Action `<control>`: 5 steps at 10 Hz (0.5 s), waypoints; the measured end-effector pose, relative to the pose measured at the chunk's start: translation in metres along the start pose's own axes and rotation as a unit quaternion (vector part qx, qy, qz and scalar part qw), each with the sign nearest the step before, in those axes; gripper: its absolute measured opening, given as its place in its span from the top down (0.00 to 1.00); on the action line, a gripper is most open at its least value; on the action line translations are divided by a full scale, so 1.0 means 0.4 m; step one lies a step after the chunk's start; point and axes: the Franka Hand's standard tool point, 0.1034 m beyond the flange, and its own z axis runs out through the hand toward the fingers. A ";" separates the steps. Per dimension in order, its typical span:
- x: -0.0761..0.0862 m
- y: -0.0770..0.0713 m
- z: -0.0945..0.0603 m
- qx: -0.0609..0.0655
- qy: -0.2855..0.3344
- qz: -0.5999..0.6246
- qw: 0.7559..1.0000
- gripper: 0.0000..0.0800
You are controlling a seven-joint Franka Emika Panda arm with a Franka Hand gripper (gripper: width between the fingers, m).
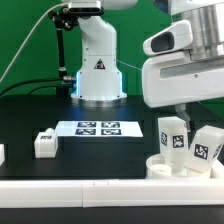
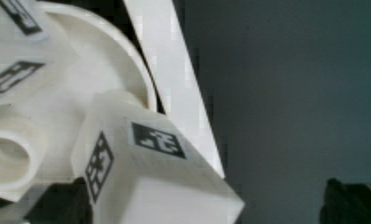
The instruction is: Assemble stool
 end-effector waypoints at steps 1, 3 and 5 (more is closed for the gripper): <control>0.003 0.005 0.000 -0.002 0.001 -0.033 0.999 0.19; 0.013 0.010 -0.006 -0.031 0.004 -0.227 0.973 0.19; 0.010 0.032 0.004 -0.045 -0.023 -0.376 0.925 0.19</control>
Offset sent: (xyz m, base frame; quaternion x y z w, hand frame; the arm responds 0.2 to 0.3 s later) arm 0.0018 -0.0039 -0.0003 -0.0155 -0.0256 -0.3979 0.9170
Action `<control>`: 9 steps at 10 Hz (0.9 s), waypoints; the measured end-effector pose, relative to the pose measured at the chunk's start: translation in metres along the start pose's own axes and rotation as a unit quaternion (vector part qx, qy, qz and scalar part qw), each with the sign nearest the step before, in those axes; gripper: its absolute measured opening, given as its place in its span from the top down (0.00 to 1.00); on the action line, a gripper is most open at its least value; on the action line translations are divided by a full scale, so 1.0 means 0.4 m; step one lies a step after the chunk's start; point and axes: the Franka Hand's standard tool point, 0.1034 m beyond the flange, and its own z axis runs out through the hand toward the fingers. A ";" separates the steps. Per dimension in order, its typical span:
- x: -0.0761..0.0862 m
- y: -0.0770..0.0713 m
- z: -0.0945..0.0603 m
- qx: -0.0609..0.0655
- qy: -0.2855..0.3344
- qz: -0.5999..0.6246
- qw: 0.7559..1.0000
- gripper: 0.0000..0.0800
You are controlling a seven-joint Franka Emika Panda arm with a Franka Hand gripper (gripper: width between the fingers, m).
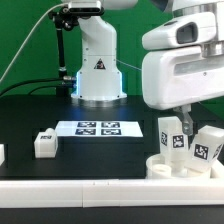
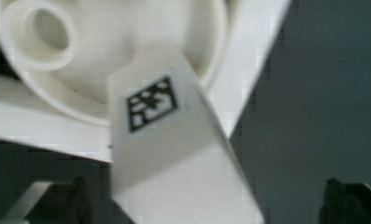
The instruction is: Assemble stool
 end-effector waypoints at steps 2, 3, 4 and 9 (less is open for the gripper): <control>-0.003 -0.007 0.038 -0.006 -0.020 -0.096 0.995 0.19; -0.008 0.000 0.041 -0.006 -0.021 -0.099 0.995 0.19; -0.007 0.000 0.040 -0.007 -0.020 -0.081 0.996 0.25; -0.009 0.003 0.043 -0.009 -0.020 0.039 0.999 0.58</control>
Offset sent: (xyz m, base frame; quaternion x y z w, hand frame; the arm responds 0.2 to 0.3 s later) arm 0.0000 0.0000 0.0000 0.0000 0.0000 0.0650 0.9979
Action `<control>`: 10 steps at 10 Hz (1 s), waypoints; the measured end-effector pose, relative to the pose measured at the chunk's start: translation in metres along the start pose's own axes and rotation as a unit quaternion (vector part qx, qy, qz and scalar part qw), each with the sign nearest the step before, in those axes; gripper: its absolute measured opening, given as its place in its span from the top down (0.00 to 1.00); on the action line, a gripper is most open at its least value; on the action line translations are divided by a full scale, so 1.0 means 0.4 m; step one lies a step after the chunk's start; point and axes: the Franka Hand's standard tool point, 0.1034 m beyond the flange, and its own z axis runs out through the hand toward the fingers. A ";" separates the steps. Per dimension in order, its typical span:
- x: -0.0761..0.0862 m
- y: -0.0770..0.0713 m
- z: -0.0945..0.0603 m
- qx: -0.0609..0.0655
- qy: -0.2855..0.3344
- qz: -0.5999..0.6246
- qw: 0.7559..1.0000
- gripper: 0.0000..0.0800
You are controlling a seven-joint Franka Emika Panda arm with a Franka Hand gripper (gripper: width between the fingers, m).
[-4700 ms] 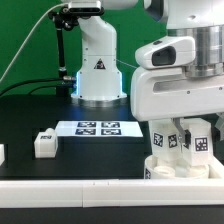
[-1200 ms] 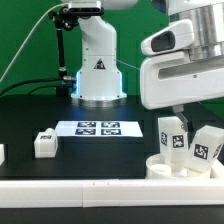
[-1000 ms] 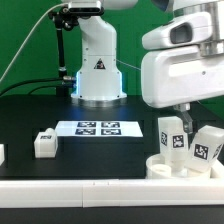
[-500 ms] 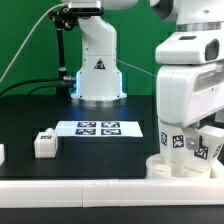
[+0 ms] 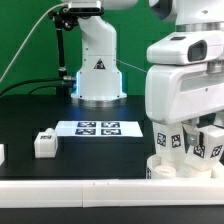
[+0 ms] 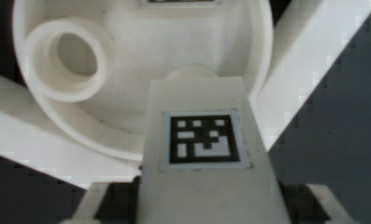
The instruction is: Assemble stool
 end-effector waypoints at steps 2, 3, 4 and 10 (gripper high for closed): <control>0.005 0.010 0.002 -0.005 0.010 0.135 0.991 0.58; 0.004 0.011 0.002 -0.008 0.016 0.185 0.983 0.58; 0.000 0.016 0.002 -0.009 0.024 0.251 0.968 0.58; -0.014 0.025 0.002 0.006 0.029 0.518 0.855 0.58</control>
Offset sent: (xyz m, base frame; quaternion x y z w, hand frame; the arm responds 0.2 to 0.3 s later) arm -0.0024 0.0014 -0.0001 -0.0243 0.0572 0.3171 0.9464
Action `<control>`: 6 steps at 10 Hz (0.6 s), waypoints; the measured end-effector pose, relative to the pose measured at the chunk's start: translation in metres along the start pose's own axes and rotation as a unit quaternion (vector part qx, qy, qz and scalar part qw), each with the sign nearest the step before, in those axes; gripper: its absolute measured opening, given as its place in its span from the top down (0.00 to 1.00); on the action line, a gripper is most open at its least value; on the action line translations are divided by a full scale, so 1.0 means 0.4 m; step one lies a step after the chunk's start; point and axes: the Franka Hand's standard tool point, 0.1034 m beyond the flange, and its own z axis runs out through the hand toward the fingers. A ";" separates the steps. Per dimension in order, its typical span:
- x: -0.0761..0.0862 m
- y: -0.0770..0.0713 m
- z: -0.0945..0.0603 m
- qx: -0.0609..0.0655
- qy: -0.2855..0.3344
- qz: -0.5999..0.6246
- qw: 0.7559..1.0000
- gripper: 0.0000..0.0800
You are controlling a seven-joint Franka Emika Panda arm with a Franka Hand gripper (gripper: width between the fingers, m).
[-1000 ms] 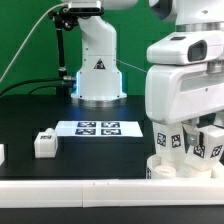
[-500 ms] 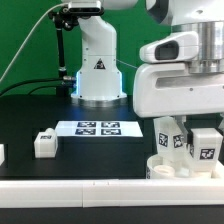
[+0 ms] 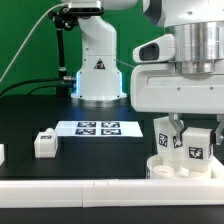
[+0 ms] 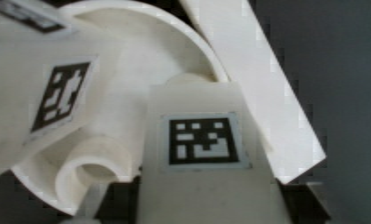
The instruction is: Assemble stool
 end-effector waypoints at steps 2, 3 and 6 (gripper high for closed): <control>-0.003 0.002 0.001 0.000 -0.002 0.089 0.996 0.58; -0.006 0.005 0.001 0.002 -0.002 0.180 0.984 0.58; -0.021 0.007 0.004 0.038 -0.028 0.451 0.891 0.58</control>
Offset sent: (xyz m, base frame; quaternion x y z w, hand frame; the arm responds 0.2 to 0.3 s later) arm -0.0133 -0.0078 0.0034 0.0289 0.0290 0.4477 0.8932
